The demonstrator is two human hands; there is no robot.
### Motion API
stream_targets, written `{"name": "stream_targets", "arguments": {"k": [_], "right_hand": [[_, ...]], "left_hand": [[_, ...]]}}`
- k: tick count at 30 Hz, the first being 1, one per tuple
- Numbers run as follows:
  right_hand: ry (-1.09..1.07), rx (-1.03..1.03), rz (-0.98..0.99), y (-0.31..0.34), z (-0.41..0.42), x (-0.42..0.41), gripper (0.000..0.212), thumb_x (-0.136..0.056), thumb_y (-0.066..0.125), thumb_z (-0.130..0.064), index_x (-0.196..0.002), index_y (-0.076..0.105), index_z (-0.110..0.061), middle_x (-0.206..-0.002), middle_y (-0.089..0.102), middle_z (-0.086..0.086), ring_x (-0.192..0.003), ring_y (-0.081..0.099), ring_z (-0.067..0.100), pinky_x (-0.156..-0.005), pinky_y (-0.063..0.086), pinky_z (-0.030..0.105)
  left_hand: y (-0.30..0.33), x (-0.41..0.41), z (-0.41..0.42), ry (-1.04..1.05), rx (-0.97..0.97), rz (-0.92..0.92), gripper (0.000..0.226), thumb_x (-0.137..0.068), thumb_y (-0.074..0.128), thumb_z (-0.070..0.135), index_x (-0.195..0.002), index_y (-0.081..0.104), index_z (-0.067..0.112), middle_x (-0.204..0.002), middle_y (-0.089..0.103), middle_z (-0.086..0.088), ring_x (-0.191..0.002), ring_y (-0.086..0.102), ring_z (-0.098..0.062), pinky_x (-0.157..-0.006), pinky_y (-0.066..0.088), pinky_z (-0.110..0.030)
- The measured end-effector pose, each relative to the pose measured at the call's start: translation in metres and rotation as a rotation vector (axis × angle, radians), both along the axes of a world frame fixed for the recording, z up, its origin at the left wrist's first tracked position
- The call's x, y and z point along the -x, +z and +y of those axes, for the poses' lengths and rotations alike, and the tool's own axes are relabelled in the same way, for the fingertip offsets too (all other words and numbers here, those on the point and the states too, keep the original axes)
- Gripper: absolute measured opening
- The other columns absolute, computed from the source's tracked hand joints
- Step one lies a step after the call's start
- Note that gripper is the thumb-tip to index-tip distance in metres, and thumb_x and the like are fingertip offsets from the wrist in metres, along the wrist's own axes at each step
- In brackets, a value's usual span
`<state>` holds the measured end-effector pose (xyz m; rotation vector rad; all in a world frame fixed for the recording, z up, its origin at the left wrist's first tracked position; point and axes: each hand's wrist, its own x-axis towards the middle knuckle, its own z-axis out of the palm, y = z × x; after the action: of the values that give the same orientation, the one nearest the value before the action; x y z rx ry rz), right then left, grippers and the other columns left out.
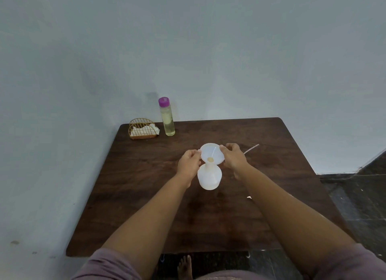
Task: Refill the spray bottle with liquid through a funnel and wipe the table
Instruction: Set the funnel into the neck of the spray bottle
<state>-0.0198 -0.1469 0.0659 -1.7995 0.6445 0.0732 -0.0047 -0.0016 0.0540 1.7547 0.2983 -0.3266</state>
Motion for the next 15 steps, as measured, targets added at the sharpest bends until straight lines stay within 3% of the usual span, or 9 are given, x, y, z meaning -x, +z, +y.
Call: {"name": "stream_targets", "arguments": {"k": [3,7,11,15], "right_hand": [[0.063,0.104,-0.005,0.004,-0.001,0.006,0.051,-0.097,0.048,-0.038,-0.142,0.032,-0.019,-0.141,0.046,0.009,-0.121,0.05,0.028,-0.092,0.045,0.034],[0.08,0.376,-0.049,0.01,0.0,0.011,0.056,-0.093,0.052,-0.042,-0.141,0.034,-0.018,-0.142,0.037,0.013,-0.13,0.038,0.035,-0.105,0.035,0.044],[0.089,0.625,-0.109,0.024,0.009,0.012,0.054,-0.091,0.053,-0.045,-0.138,0.038,-0.022,-0.143,0.032,0.01,-0.132,0.029,0.033,-0.103,0.032,0.048],[0.164,0.701,-0.212,0.035,0.021,0.002,0.054,-0.09,0.055,-0.045,-0.137,0.039,-0.023,-0.141,0.031,0.009,-0.131,0.028,0.032,-0.101,0.032,0.048]], "left_hand": [[0.003,0.003,0.002,-0.01,-0.06,-0.035,0.04,-0.098,0.05,0.038,-0.133,0.053,0.019,-0.131,0.059,0.0,-0.116,0.057,-0.018,-0.101,0.049,-0.042],[0.01,0.005,0.004,-0.01,-0.093,-0.091,0.044,-0.099,0.049,0.038,-0.139,0.046,0.02,-0.141,0.052,-0.001,-0.127,0.051,-0.021,-0.106,0.044,-0.043],[0.022,0.003,0.008,0.01,-0.144,-0.177,0.045,-0.1,0.048,0.037,-0.141,0.044,0.018,-0.138,0.054,-0.002,-0.125,0.051,-0.019,-0.101,0.043,-0.034],[0.032,-0.003,0.018,0.037,-0.153,-0.264,0.046,-0.099,0.052,0.037,-0.14,0.044,0.019,-0.136,0.055,-0.001,-0.123,0.053,-0.016,-0.097,0.041,-0.03]]}}
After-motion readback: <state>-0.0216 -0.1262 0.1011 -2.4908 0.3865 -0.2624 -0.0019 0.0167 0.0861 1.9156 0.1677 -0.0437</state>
